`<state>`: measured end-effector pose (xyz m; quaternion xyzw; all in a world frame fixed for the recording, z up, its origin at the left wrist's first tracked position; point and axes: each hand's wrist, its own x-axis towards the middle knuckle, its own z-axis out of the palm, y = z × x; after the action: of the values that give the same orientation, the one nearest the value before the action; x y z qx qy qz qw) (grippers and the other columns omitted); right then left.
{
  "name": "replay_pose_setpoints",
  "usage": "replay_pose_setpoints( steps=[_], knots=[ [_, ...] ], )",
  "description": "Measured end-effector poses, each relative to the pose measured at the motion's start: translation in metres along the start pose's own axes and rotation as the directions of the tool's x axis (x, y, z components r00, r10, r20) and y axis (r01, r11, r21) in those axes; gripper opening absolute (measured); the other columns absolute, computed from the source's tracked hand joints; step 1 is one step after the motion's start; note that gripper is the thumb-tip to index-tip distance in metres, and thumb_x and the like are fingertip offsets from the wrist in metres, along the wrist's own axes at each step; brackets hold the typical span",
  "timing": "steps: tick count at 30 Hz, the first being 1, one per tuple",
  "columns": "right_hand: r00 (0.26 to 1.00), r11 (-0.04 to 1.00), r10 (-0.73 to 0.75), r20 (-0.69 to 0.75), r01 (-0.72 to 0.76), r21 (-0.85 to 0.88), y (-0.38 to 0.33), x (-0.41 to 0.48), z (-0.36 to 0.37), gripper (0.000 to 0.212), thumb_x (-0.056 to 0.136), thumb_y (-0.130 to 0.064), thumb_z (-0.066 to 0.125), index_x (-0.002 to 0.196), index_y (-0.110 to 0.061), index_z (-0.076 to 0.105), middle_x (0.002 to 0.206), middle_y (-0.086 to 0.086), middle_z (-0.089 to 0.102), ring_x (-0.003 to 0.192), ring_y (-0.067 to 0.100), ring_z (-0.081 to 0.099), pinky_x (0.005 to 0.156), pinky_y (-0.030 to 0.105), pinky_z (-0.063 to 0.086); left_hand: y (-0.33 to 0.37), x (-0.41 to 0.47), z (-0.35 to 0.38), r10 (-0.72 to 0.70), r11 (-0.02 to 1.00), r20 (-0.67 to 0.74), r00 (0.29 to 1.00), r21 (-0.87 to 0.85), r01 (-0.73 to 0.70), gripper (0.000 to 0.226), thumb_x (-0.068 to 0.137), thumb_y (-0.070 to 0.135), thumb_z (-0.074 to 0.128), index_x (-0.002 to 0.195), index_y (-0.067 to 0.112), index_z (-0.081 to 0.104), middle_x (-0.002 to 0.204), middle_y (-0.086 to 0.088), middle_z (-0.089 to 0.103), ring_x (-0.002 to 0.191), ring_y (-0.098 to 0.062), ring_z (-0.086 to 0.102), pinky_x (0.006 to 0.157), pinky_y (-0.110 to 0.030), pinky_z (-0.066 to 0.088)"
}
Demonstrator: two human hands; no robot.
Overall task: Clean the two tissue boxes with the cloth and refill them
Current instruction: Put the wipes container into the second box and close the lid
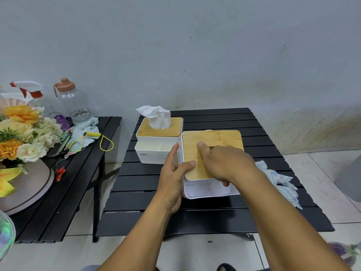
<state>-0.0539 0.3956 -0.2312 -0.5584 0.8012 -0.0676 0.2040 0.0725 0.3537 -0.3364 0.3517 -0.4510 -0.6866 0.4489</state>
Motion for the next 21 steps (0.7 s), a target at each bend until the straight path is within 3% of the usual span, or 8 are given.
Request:
replay_pose_setpoints(
  steps=[2, 4, 6, 8, 11, 13, 15, 21],
  knots=[
    [1.000, 0.999, 0.000, 0.002, 0.000, 0.044, 0.003, 0.000, -0.002, 0.066, 0.103, -0.055, 0.006, 0.130, -0.023, 0.057, 0.069, 0.002, 0.054, 0.091, 0.026, 0.064, 0.082, 0.038, 0.044, 0.001, 0.001, -0.001, -0.007, 1.000, 0.000, 1.000, -0.004, 0.007, 0.081, 0.076, 0.017, 0.072, 0.151, 0.031, 0.043, 0.118, 0.000, 0.078, 0.109, -0.021, 0.074, 0.092, -0.035, 0.059],
    [1.000, 0.992, -0.005, 0.016, 0.003, 0.126, 0.008, 0.002, -0.005, 0.069, 0.102, -0.058, 0.008, 0.120, -0.021, 0.063, 0.062, 0.006, 0.061, 0.076, 0.021, 0.066, 0.081, 0.037, 0.046, 0.003, 0.002, -0.002, -0.012, 1.000, 0.002, 1.000, 0.001, 0.012, 0.086, 0.073, 0.021, 0.077, 0.153, 0.030, 0.044, 0.123, -0.004, 0.076, 0.115, -0.027, 0.072, 0.102, -0.046, 0.055],
    [0.999, 0.976, -0.007, 0.046, -0.004, 0.218, 0.011, 0.002, -0.010, 0.066, 0.102, -0.060, 0.012, 0.124, -0.021, 0.061, 0.058, 0.008, 0.064, 0.070, 0.019, 0.064, 0.075, 0.034, 0.045, 0.003, 0.003, -0.005, -0.022, 1.000, 0.000, 1.000, 0.000, 0.022, 0.094, 0.068, 0.028, 0.080, 0.154, 0.030, 0.043, 0.129, -0.007, 0.073, 0.118, -0.031, 0.070, 0.106, -0.051, 0.053],
    [0.997, 0.954, -0.009, 0.082, -0.016, 0.300, 0.014, 0.000, -0.017, 0.065, 0.101, -0.063, 0.015, 0.129, -0.026, 0.061, 0.054, 0.010, 0.064, 0.063, 0.019, 0.059, 0.067, 0.032, 0.043, 0.003, 0.004, -0.007, -0.031, 1.000, -0.005, 1.000, 0.002, 0.031, 0.094, 0.068, 0.030, 0.080, 0.154, 0.030, 0.043, 0.131, -0.008, 0.072, 0.119, -0.033, 0.069, 0.107, -0.052, 0.052],
    [0.993, 0.919, -0.039, 0.113, -0.009, 0.395, 0.018, -0.001, -0.023, 0.057, 0.100, -0.065, 0.017, 0.111, -0.041, 0.068, 0.054, 0.012, 0.062, 0.057, 0.020, 0.052, 0.063, 0.032, 0.041, 0.002, 0.007, -0.009, -0.030, 1.000, -0.016, 0.999, 0.007, 0.030, 0.091, 0.069, 0.031, 0.079, 0.153, 0.031, 0.045, 0.133, -0.008, 0.071, 0.120, -0.034, 0.068, 0.107, -0.053, 0.052],
    [0.991, 0.897, -0.063, 0.117, 0.004, 0.442, 0.021, -0.001, -0.025, 0.057, 0.101, -0.064, 0.020, 0.113, -0.039, 0.070, 0.053, 0.011, 0.060, 0.054, 0.019, 0.049, 0.063, 0.032, 0.040, 0.002, 0.008, -0.011, -0.029, 1.000, -0.019, 0.999, 0.006, 0.029, 0.089, 0.070, 0.031, 0.079, 0.153, 0.031, 0.046, 0.133, -0.009, 0.070, 0.121, -0.035, 0.068, 0.108, -0.055, 0.051],
    [0.991, 0.867, -0.081, 0.110, 0.016, 0.498, 0.026, 0.001, -0.026, 0.057, 0.101, -0.064, 0.025, 0.115, -0.034, 0.071, 0.054, 0.011, 0.060, 0.051, 0.017, 0.049, 0.063, 0.030, 0.042, 0.001, 0.010, -0.013, -0.029, 1.000, -0.017, 0.999, 0.009, 0.029, 0.087, 0.072, 0.031, 0.079, 0.152, 0.032, 0.046, 0.134, -0.009, 0.070, 0.122, -0.035, 0.067, 0.108, -0.056, 0.051],
    [0.984, 0.713, -0.152, 0.093, 0.044, 0.699, 0.039, 0.011, -0.020, 0.034, 0.095, -0.051, 0.057, 0.095, -0.026, 0.079, 0.073, 0.025, 0.065, 0.046, 0.015, 0.046, 0.053, 0.025, 0.039, -0.003, 0.013, -0.015, -0.030, 1.000, -0.022, 0.999, 0.004, 0.030, 0.084, 0.070, 0.027, 0.076, 0.150, 0.031, 0.051, 0.134, -0.010, 0.070, 0.122, -0.036, 0.067, 0.108, -0.058, 0.050]
  ],
)
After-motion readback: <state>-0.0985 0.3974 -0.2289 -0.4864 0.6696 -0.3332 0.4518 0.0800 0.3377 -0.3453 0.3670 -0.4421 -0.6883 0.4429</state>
